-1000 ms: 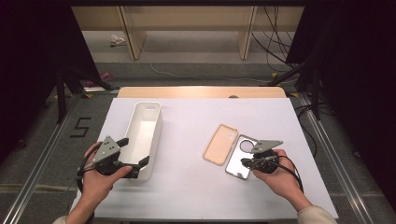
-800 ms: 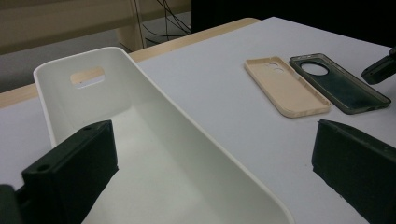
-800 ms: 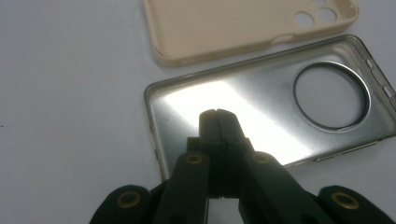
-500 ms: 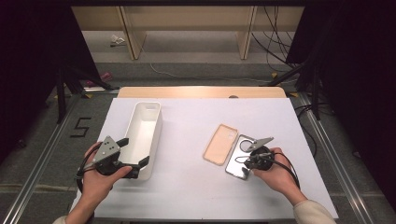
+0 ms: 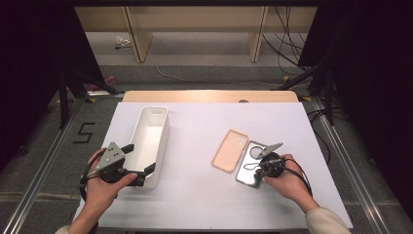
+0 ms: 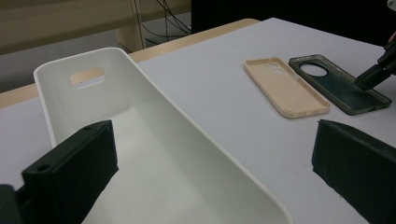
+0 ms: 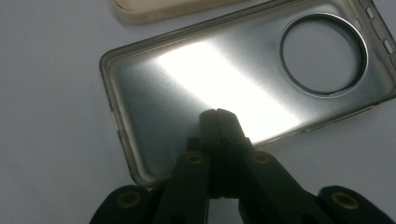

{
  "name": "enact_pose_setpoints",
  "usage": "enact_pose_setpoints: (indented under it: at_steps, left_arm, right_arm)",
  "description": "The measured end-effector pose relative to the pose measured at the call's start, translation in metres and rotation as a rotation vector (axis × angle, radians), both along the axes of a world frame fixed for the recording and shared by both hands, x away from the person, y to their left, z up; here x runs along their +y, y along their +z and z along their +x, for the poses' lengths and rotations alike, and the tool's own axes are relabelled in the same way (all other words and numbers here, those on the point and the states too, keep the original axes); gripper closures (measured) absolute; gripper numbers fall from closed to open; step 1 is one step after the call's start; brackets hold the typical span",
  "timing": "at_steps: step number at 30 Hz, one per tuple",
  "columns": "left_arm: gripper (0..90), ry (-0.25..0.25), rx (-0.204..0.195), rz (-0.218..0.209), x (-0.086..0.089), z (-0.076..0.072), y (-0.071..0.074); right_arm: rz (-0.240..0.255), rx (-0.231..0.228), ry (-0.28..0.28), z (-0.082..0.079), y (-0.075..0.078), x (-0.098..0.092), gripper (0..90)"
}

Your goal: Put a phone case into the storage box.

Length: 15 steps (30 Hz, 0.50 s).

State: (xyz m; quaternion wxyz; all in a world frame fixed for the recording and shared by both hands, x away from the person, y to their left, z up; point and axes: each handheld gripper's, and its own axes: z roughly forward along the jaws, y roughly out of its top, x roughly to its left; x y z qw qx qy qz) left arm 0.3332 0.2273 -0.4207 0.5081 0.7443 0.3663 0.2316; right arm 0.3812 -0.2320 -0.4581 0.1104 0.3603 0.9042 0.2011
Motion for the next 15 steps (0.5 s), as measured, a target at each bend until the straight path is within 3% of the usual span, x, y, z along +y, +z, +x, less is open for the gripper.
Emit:
enact_pose_setpoints:
  at_steps: [9,15]
  left_arm:
    - [0.0,0.001,0.000,-0.003,0.000,0.000,0.000]
    - [0.0,0.000,-0.001,-0.004,0.000,0.000,0.000]
  right_arm:
    - [-0.062,0.000,-0.017,0.001,0.002,-0.007,90.0]
    - [-0.072,0.006,-0.034,0.001,0.003,-0.012,90.0]
